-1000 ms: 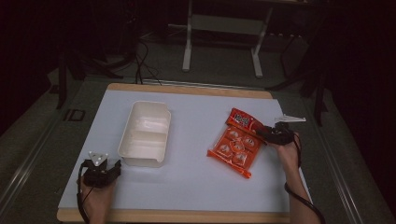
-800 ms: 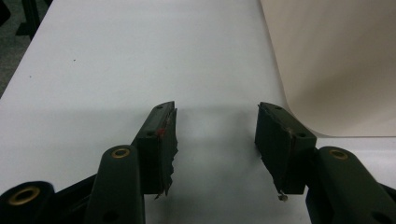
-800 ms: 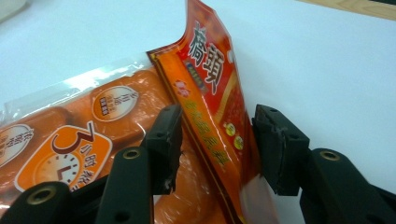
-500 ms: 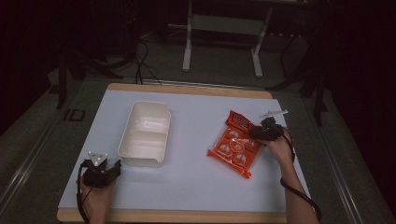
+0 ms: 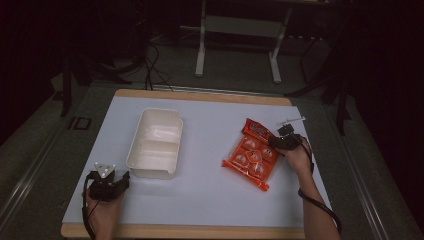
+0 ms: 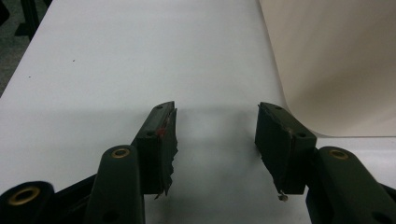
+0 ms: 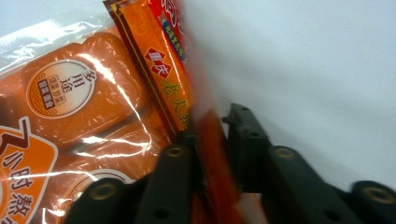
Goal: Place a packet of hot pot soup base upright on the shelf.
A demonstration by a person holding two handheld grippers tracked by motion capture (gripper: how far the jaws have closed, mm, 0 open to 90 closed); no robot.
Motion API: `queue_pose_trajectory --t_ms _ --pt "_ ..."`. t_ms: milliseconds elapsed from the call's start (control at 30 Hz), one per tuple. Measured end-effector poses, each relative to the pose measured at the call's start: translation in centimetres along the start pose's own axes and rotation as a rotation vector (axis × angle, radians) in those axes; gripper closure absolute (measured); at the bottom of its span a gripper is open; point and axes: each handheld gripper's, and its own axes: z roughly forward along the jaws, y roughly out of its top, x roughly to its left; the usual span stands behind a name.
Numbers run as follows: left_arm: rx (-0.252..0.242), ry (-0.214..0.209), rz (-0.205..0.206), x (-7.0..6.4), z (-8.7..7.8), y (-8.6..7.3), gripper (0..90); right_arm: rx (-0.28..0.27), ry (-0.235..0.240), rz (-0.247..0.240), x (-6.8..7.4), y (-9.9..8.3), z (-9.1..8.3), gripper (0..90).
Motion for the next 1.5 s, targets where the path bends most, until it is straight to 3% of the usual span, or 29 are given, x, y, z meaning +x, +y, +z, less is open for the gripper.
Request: queue_pose_trajectory --t_ms 67,133,367,1033,1500 --pt "-0.003 -0.002 -0.004 0.0 0.0 0.0 48.3 0.004 -0.009 -0.009 0.1 0.1 0.0 82.1" --pt "-0.004 -0.003 -0.006 0.1 0.0 0.0 48.4 0.027 -0.038 -0.049 0.4 0.2 0.1 85.8" --pt "-0.001 -0.001 -0.004 0.0 0.0 0.0 48.5 0.032 -0.059 -0.078 0.7 0.3 -0.1 88.3" --pt "-0.007 0.000 -0.013 0.1 -0.1 0.0 48.4 0.017 -0.014 -0.120 0.7 0.7 -3.1 89.7" --pt "-0.007 0.000 -0.013 0.1 -0.1 0.0 48.3 0.002 0.026 -0.185 1.8 2.5 -7.1 89.9"
